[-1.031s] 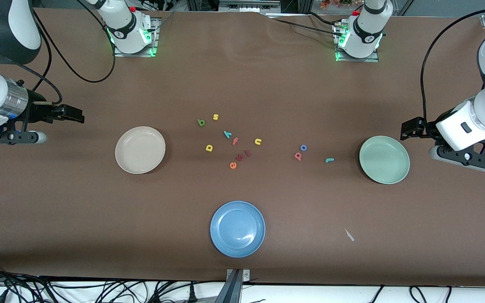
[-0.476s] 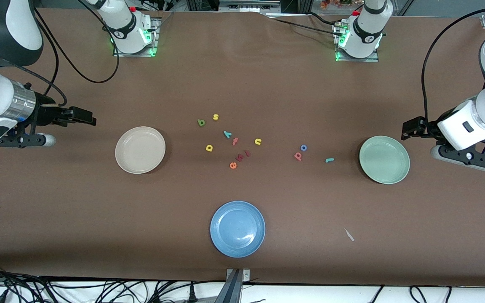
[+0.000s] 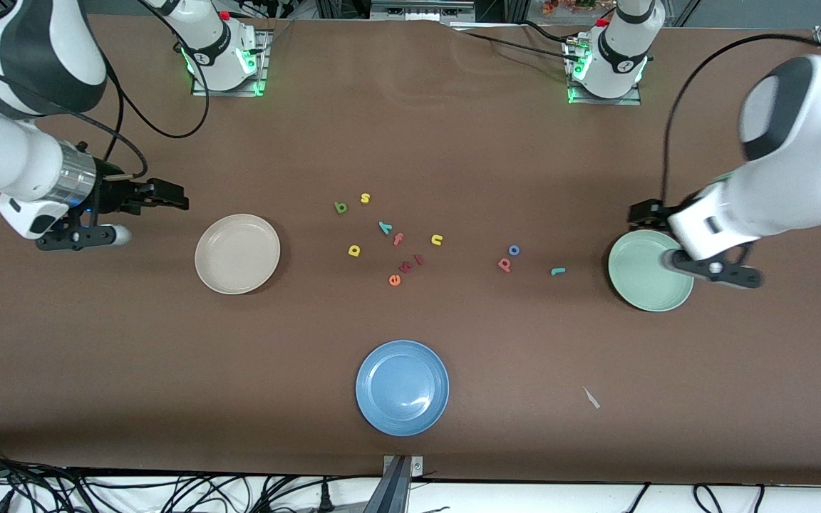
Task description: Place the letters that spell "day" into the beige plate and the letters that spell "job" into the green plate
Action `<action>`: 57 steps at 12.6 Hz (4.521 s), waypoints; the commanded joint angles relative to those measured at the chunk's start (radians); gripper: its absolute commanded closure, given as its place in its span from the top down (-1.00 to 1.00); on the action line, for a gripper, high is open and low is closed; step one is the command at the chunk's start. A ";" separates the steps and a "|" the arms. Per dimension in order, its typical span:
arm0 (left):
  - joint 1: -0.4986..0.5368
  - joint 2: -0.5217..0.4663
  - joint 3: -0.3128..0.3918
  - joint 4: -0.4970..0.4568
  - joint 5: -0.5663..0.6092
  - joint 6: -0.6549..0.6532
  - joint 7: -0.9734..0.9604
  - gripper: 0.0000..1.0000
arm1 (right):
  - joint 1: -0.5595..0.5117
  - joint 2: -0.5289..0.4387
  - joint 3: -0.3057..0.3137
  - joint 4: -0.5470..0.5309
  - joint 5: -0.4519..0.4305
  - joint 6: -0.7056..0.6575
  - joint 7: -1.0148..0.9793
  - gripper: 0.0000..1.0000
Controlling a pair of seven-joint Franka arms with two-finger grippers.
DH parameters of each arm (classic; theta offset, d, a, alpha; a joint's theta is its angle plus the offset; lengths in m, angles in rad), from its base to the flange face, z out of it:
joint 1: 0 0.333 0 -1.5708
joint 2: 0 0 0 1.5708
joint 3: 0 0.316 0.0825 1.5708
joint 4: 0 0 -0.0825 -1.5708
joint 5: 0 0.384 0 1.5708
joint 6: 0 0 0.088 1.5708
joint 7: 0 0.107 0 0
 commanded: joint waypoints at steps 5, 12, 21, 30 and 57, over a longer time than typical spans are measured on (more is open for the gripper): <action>-0.007 0.061 -0.163 -0.366 -0.052 0.451 -0.258 1.00 | -0.004 -0.075 0.114 -0.170 0.019 0.134 0.012 1.00; -0.071 0.221 -0.163 -0.489 -0.046 0.764 -0.362 0.50 | 0.031 0.035 0.240 -0.336 0.011 0.416 0.064 1.00; -0.073 0.288 -0.163 -0.478 0.217 0.843 -0.583 0.30 | 0.220 0.249 0.239 -0.351 -0.234 0.652 0.406 1.00; -0.064 0.267 -0.165 -0.464 0.215 0.827 -0.579 -1.00 | 0.264 0.269 0.234 -0.525 -0.266 0.879 0.452 1.00; 0.400 0.176 -0.477 -0.217 0.243 0.324 -0.325 0.99 | 0.385 0.324 0.147 -0.514 -0.454 0.913 0.613 0.09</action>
